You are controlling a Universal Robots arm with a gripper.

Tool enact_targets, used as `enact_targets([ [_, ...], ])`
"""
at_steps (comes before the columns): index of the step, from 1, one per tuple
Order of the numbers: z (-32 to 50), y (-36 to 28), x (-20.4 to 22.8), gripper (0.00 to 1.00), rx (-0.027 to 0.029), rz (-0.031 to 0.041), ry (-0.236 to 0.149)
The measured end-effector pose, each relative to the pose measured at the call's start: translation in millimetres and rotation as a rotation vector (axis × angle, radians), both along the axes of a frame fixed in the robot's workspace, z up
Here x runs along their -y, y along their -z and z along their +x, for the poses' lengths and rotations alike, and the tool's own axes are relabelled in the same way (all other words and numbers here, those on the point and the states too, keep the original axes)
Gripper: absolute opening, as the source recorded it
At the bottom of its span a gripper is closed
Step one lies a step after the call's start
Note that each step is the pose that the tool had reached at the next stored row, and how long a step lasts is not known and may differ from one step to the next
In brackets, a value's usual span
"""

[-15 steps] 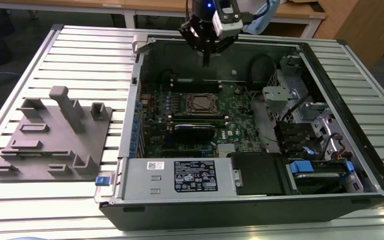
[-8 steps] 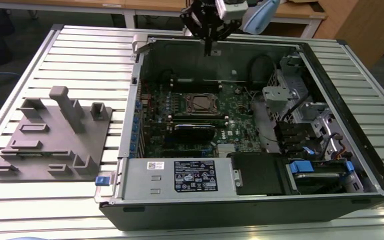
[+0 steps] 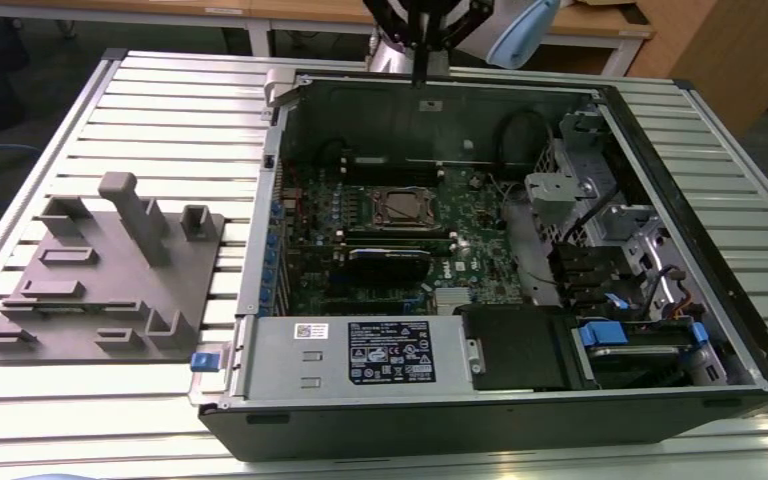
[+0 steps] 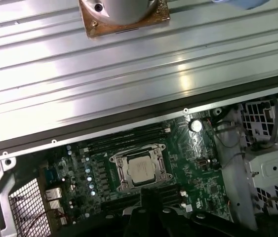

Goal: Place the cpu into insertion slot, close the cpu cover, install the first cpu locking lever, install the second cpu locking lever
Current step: 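Install the first cpu locking lever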

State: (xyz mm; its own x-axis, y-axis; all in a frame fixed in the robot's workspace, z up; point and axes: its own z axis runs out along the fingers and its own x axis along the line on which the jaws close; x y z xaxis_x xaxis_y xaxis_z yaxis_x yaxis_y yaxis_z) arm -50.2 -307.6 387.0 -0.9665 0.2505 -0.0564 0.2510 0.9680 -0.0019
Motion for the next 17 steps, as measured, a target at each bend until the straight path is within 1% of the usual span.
enact_targets([
  [8, -0.1, -36.2, 0.0, 0.1, 0.0002, 0.0002, 0.0],
  [9, -0.2, -37.8, -0.1, 0.1, 0.0, -0.0013, 0.001],
  [10, -0.2, -37.1, -0.1, 0.1, 0.0001, -0.0089, 0.001],
  [17, -0.2, -37.2, -0.7, 0.1, 0.0001, -0.0258, 0.0],
])
